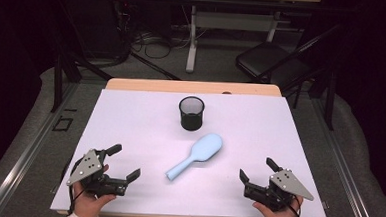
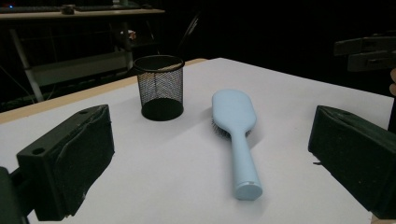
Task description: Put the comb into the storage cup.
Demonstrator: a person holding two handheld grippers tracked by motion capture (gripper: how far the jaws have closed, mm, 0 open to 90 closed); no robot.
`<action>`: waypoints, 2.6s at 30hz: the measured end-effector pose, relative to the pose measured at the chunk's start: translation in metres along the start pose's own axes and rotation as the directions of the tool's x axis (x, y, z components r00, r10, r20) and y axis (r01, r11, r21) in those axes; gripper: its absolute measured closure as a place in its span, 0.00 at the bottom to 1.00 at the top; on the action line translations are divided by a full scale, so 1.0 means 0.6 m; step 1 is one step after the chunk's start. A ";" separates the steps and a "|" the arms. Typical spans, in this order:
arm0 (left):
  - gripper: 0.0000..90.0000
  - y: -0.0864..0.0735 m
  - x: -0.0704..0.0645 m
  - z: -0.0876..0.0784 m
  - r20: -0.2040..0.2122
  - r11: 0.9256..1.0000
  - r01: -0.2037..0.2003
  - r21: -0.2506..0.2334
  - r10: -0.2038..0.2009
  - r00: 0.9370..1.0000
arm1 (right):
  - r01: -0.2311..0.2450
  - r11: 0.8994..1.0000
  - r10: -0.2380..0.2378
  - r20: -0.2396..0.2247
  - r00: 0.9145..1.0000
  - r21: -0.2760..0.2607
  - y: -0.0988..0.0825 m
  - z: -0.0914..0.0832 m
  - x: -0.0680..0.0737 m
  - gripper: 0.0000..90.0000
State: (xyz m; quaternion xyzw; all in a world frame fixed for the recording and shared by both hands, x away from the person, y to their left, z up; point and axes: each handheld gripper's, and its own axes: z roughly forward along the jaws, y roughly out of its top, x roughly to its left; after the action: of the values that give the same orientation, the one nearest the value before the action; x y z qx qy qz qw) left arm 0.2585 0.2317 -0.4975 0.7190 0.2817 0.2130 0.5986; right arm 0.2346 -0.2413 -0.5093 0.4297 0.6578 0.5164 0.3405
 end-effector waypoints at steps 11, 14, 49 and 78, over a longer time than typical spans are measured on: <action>0.00 -0.001 0.000 0.004 0.006 1.000 0.021 0.019 -0.021 1.000 | 0.010 1.000 -0.010 0.013 1.000 0.004 -0.005 0.003 -0.001 0.10; 0.00 -0.001 0.001 0.003 0.004 0.999 0.031 0.017 -0.031 1.000 | 0.003 1.000 -0.003 0.010 1.000 0.006 -0.006 0.006 0.000 0.10; 0.04 0.028 -0.033 0.069 0.057 0.977 0.068 0.205 -0.081 0.995 | 0.024 1.000 -0.024 0.033 0.999 0.015 -0.009 0.011 0.004 0.14; 0.38 0.052 -0.028 0.136 0.022 0.946 0.109 0.306 -0.121 0.992 | 0.008 0.999 -0.009 0.043 0.999 0.037 -0.009 0.015 0.000 0.16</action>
State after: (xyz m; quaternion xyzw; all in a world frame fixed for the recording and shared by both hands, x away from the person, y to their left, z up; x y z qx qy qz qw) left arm 0.3030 0.1560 -0.4821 0.7890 0.3404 0.1175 0.4978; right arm 0.2414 -0.2386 -0.5164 0.4441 0.6615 0.4935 0.3488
